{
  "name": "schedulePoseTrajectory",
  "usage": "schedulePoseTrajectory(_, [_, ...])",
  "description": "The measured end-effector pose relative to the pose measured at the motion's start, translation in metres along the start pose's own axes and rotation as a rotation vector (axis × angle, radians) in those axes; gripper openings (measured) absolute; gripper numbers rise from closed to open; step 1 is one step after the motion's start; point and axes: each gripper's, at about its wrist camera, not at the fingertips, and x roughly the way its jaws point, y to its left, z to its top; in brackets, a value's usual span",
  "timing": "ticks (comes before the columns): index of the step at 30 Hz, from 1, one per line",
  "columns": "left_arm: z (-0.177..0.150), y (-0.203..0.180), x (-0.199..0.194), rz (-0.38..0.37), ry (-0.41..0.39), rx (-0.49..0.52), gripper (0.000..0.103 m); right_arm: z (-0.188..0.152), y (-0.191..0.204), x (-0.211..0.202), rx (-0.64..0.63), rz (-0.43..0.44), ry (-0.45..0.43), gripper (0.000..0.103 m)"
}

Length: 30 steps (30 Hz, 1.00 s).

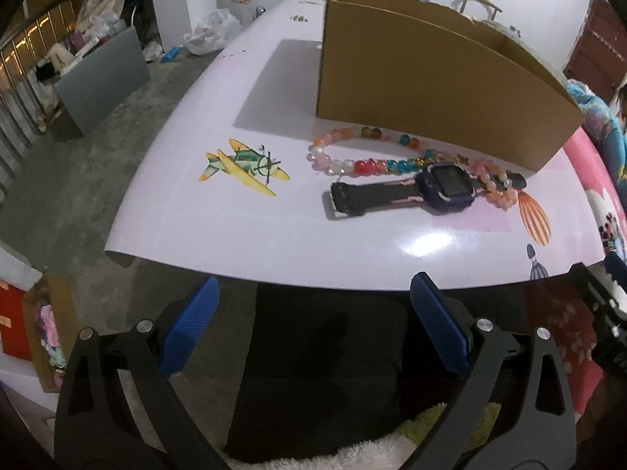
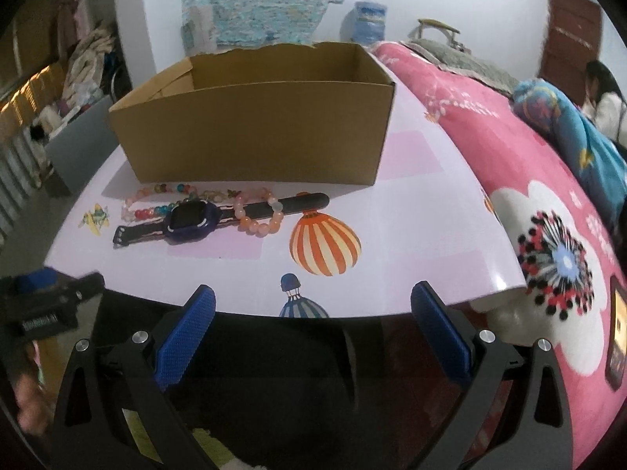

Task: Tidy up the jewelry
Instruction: 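Lower the right tool and grasp the multicolored bead bracelet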

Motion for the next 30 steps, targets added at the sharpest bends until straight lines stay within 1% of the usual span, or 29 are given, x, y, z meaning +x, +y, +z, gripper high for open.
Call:
schedulePoseTrajectory(4, [0.008,0.011,0.001,-0.071,-0.02,0.005,0.095,0.004,0.002,0.002,-0.03,0.009,0.007,0.097])
schedulePoseTrajectory(8, [0.012,0.019,-0.006,-0.155,-0.104,0.036,0.095,0.013,0.0,0.002,0.001,0.041,-0.001,0.097])
schedulePoseTrajectory(9, [0.014,0.021,-0.006,-0.168,-0.112,0.036,0.095,0.016,0.0,0.002,0.012,0.048,-0.004,0.097])
schedulePoseTrajectory(13, [0.027,0.033,-0.001,-0.254,-0.087,0.001,0.095,0.034,0.004,0.006,0.06,0.108,-0.019,0.097])
schedulePoseTrajectory(16, [0.039,0.038,0.002,-0.267,-0.101,-0.011,0.095,0.05,0.012,0.014,0.09,0.186,-0.016,0.097])
schedulePoseTrajectory(17, [0.043,0.039,0.001,-0.262,-0.112,-0.008,0.095,0.056,0.016,0.017,0.102,0.216,-0.013,0.095])
schedulePoseTrajectory(19, [0.052,0.04,0.002,-0.252,-0.133,0.005,0.094,0.067,0.023,0.026,0.128,0.285,0.001,0.085])
schedulePoseTrajectory(20, [0.056,0.04,0.004,-0.253,-0.137,0.009,0.094,0.07,0.026,0.03,0.136,0.308,0.008,0.081])
schedulePoseTrajectory(21, [0.061,0.04,0.007,-0.254,-0.139,0.014,0.094,0.073,0.029,0.035,0.145,0.335,0.02,0.073])
schedulePoseTrajectory(22, [0.065,0.039,0.011,-0.254,-0.136,0.018,0.086,0.076,0.034,0.042,0.155,0.368,0.039,0.067])
schedulePoseTrajectory(23, [0.069,0.037,0.015,-0.261,-0.128,0.024,0.076,0.079,0.038,0.049,0.161,0.39,0.057,0.065])
schedulePoseTrajectory(24, [0.072,0.036,0.019,-0.268,-0.115,0.029,0.067,0.081,0.041,0.054,0.162,0.4,0.072,0.058])
schedulePoseTrajectory(25, [0.077,0.034,0.027,-0.269,-0.087,0.036,0.061,0.083,0.046,0.061,0.158,0.409,0.093,0.052])
schedulePoseTrajectory(27, [0.084,0.029,0.04,-0.273,-0.057,0.051,0.052,0.084,0.054,0.07,0.151,0.419,0.116,0.048])
schedulePoseTrajectory(28, [0.086,0.027,0.044,-0.268,-0.049,0.06,0.052,0.085,0.057,0.075,0.143,0.424,0.129,0.045])
schedulePoseTrajectory(29, [0.089,0.024,0.049,-0.25,-0.037,0.076,0.051,0.086,0.06,0.077,0.137,0.424,0.137,0.044])
schedulePoseTrajectory(30, [0.091,0.023,0.051,-0.241,-0.029,0.087,0.046,0.087,0.062,0.08,0.133,0.422,0.142,0.043])
